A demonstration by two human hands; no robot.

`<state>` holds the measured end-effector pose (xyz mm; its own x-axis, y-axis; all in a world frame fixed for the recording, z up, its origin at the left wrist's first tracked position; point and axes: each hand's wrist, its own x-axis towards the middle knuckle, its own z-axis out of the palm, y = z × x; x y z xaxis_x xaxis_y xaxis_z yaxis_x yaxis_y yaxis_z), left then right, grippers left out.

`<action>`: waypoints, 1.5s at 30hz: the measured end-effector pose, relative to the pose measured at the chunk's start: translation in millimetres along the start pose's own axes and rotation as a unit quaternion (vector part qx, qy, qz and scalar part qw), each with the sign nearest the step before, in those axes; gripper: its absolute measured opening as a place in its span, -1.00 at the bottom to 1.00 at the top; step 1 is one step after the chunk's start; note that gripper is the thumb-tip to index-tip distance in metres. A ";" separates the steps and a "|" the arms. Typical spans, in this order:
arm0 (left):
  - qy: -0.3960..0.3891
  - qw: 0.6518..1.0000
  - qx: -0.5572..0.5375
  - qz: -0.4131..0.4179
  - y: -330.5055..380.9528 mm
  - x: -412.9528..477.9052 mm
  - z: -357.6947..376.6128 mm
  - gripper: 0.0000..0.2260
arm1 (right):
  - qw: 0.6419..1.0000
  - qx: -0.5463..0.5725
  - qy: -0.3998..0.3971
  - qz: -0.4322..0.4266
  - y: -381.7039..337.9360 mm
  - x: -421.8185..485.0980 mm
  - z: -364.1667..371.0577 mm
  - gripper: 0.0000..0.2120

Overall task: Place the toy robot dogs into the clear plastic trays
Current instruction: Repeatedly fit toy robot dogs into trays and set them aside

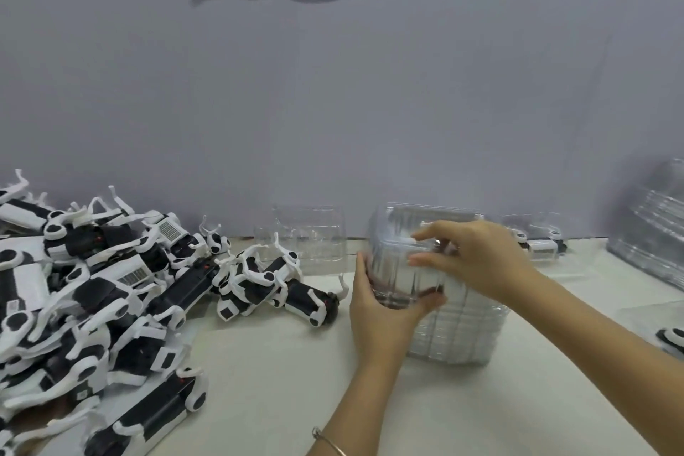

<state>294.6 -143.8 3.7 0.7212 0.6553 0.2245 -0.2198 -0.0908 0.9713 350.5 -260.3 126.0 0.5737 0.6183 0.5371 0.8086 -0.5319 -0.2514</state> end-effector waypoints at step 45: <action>-0.011 0.949 0.309 0.065 -6.7 21.0 -180.8 -0.67 | 0.943 -0.047 0.034 -0.328 -95.4 -129.1 51.9 -0.60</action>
<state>192.4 6.1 -12.4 0.7300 0.5927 0.3403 0.1148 -0.5971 0.7939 206.1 -259.4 38.8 -0.0582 0.7960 0.6025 0.9695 -0.0988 0.2242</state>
